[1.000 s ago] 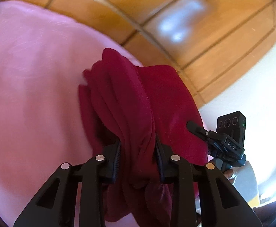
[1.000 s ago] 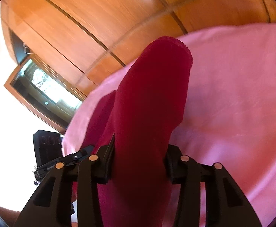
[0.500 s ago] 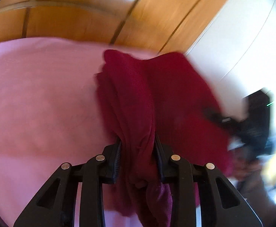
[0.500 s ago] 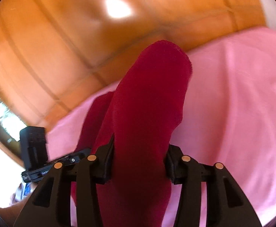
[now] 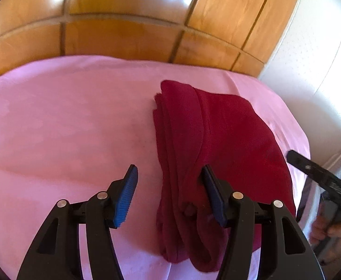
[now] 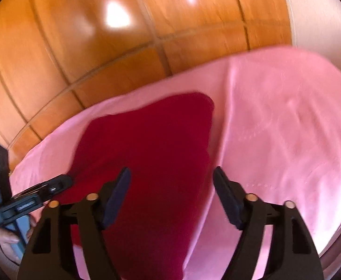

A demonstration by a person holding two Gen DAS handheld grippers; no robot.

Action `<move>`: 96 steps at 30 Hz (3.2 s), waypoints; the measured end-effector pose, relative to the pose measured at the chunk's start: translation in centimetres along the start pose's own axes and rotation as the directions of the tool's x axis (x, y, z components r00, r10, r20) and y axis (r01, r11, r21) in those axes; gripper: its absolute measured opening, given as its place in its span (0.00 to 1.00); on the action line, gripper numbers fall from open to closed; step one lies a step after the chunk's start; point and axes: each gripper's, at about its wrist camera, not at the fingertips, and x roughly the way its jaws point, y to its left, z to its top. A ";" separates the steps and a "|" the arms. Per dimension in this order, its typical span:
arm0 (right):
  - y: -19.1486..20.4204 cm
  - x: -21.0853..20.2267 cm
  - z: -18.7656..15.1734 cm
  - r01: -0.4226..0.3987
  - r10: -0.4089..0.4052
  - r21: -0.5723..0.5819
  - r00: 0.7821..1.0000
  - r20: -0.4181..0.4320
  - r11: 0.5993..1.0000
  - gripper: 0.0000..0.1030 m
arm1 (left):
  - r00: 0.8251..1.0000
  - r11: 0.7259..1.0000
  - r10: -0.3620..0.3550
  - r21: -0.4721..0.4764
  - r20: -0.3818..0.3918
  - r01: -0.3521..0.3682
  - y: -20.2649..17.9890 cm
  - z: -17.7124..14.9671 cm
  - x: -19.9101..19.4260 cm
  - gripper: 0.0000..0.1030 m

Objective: Fold small clothes

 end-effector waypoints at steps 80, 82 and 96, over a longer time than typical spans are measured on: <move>9.4 -4.3 -6.0 0.395 -0.388 -0.042 0.915 0.113 0.918 0.98 | 0.932 0.950 0.302 0.016 0.202 -0.311 -1.5 -6.1 -9.2 0.96; 9.4 -4.3 -6.0 0.393 -0.386 -0.039 0.915 0.116 0.919 0.98 | 0.931 0.950 0.301 0.021 0.205 -0.312 -1.6 -6.1 -9.3 0.96; 9.0 -4.0 -5.9 0.387 -0.382 -0.025 0.918 0.106 0.922 0.98 | 0.927 0.946 0.309 0.036 0.212 -0.323 -2.3 -6.0 -9.2 0.96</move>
